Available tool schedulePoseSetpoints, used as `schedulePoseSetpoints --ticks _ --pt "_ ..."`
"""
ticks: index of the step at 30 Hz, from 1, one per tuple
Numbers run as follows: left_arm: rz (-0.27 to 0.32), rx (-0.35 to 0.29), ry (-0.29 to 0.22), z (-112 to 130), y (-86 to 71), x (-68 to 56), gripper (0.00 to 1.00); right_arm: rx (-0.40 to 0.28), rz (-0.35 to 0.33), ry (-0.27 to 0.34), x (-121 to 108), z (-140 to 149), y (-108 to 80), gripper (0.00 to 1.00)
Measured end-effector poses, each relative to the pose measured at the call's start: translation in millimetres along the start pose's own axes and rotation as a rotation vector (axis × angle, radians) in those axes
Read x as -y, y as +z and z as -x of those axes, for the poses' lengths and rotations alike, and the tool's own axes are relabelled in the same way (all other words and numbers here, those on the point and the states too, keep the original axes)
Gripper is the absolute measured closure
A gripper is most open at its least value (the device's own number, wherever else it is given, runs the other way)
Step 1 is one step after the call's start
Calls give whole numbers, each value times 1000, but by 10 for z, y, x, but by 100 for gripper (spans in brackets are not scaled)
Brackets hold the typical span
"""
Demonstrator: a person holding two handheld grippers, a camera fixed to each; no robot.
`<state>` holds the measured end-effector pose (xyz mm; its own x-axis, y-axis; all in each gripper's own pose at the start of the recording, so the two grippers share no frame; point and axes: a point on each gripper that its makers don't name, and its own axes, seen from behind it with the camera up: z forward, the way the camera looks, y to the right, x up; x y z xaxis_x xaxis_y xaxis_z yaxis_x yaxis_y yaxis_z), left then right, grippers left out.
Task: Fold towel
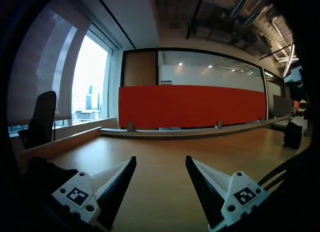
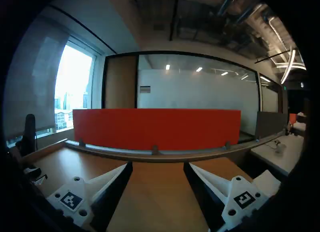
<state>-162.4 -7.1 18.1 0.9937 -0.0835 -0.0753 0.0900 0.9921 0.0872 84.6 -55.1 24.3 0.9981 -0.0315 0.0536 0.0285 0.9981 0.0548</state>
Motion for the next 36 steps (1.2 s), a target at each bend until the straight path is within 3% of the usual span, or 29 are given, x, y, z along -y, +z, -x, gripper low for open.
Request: schedulePoseSetpoints --ticks 15,30,36 --pt "2 -1 0 9 -10 -7 8 -15 19 -17 -118 -78 -15 1" --pt "1 -1 0 33 -9 -18 8 -59 62 -61 -392 -235 -15 1" --pt "1 -2 -1 50 -5 -20 8 -87 71 -48 -515 -257 -11 1"
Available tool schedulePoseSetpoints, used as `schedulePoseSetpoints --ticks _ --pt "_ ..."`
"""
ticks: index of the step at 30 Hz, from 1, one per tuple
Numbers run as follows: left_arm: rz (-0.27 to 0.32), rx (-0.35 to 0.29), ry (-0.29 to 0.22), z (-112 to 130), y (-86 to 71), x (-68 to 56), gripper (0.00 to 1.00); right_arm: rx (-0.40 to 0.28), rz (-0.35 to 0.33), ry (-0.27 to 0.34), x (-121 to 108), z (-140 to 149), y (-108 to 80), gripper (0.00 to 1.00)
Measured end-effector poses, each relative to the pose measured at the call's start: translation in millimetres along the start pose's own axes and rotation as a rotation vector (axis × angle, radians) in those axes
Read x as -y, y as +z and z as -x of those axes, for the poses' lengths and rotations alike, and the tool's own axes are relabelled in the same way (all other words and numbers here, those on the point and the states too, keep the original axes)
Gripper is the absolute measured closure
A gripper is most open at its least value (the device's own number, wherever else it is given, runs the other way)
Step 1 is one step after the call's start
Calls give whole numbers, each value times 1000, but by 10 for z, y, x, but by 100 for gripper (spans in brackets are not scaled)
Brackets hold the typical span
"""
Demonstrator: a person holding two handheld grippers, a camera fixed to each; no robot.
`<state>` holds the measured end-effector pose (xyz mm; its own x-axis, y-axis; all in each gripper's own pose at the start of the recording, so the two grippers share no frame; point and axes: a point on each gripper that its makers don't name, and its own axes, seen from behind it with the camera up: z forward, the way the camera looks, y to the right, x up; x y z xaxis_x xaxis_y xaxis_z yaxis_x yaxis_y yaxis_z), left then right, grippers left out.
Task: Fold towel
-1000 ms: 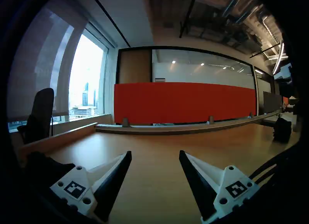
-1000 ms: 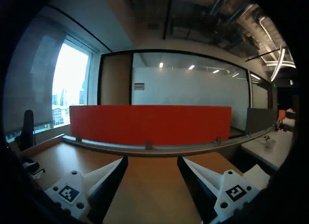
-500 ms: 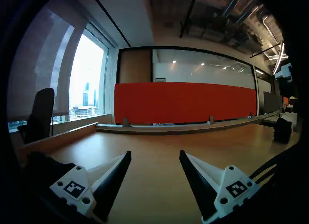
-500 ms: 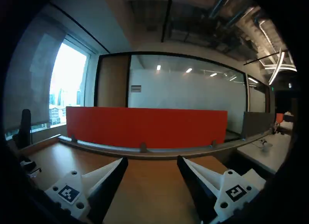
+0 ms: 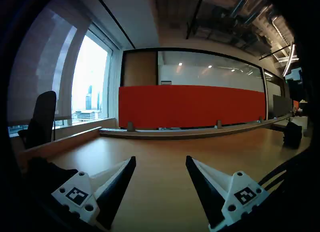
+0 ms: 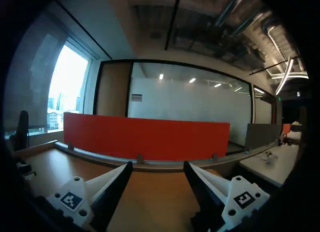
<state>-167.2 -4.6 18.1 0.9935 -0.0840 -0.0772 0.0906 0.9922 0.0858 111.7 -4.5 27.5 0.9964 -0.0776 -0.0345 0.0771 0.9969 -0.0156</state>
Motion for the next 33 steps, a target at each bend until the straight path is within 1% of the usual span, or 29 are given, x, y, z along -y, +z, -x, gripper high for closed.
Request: schedulePoseSetpoints --ticks 3,6,12,18,21,25,33 --pt "0 0 0 5 3 -4 8 -6 1 15 -44 47 -2 1" --pt "0 0 0 9 6 -9 8 -6 5 28 -74 165 2 1" --pt "0 -1 0 16 12 -10 8 5 -1 49 -42 488 -33 1" --pt "0 -1 0 22 12 -18 8 1 -15 70 -16 782 -67 1" --pt "0 -1 0 20 15 -20 8 6 -21 73 -27 949 -82 1" --pt "0 -1 0 22 17 -20 8 7 -13 85 -73 1155 -100 1" --pt "0 -1 0 23 16 -19 8 13 -13 111 -85 1459 -101 1"
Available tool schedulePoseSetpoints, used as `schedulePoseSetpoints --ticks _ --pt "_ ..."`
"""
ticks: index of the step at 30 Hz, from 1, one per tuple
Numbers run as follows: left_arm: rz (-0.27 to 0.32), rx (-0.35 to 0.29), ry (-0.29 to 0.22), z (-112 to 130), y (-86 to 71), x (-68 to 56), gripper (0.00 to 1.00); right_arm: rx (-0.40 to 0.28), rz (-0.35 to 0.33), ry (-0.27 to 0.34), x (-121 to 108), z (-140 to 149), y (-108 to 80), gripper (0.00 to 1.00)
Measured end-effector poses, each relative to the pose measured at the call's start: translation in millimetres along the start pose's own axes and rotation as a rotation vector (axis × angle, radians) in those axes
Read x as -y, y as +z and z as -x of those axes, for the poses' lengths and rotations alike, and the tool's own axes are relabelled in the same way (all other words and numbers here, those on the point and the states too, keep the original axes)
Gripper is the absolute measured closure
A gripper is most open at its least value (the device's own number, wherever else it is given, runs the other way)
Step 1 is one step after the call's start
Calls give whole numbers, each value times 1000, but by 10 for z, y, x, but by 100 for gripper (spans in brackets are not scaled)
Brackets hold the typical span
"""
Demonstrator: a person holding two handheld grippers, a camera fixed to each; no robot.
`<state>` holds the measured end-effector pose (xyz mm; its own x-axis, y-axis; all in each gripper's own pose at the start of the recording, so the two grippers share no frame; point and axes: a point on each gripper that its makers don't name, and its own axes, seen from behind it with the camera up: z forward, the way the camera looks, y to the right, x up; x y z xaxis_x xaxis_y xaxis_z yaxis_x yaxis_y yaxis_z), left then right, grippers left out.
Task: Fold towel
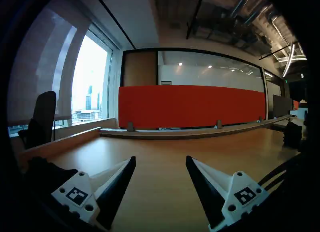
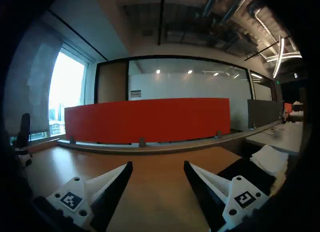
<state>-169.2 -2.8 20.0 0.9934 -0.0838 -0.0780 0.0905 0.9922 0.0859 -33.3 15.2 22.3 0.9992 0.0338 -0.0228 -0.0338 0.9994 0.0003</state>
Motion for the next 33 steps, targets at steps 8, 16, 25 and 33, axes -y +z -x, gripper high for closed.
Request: schedulePoseSetpoints --ticks 8,16,25,33 --pt "0 0 0 2 5 -1 8 18 -5 0 3 264 7 1" --pt "0 0 0 3 9 -4 8 34 2 13 -22 448 17 1" --pt "0 0 0 2 8 -5 8 37 5 11 -9 525 -6 1" --pt "0 0 0 5 5 -6 8 28 1 -16 42 532 -15 1"
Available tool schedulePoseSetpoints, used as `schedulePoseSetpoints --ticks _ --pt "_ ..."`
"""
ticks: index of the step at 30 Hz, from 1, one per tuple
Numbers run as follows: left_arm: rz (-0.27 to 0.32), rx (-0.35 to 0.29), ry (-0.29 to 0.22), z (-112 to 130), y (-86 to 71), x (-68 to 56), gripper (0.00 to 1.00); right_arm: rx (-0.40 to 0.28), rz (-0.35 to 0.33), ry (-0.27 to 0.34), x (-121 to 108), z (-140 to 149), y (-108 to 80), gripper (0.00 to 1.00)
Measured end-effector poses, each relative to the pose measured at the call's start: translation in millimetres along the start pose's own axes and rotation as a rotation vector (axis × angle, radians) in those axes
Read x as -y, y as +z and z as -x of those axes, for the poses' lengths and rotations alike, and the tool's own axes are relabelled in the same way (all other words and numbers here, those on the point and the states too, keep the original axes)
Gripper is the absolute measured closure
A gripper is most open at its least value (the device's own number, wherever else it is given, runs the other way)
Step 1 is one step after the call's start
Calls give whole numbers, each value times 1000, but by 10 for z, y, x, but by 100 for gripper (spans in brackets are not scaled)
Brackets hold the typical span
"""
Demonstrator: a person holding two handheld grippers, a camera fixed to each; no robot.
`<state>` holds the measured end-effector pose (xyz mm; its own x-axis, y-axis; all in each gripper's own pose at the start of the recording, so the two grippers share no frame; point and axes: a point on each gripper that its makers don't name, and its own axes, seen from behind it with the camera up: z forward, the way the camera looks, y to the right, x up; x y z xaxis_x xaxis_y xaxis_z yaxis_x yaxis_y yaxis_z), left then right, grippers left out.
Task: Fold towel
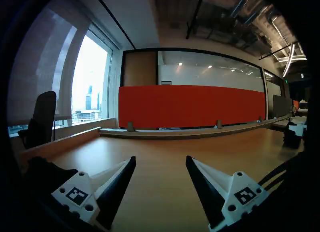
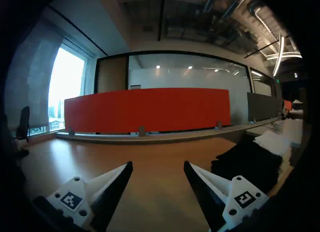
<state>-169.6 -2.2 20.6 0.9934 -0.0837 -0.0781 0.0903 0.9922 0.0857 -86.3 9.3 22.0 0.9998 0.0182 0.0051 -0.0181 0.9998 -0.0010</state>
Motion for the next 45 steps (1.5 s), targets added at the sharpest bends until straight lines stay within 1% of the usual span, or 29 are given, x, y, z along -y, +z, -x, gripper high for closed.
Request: schedulePoseSetpoints --ticks 9,21,45 --pt "0 0 0 0 -2 0 8 -12 -7 -37 69 -23 -27 1" --pt "0 0 0 4 -6 2 8 -16 -15 -38 118 -34 -64 1" --pt "0 0 0 -4 -7 0 8 -16 -16 -38 129 -22 -62 1"
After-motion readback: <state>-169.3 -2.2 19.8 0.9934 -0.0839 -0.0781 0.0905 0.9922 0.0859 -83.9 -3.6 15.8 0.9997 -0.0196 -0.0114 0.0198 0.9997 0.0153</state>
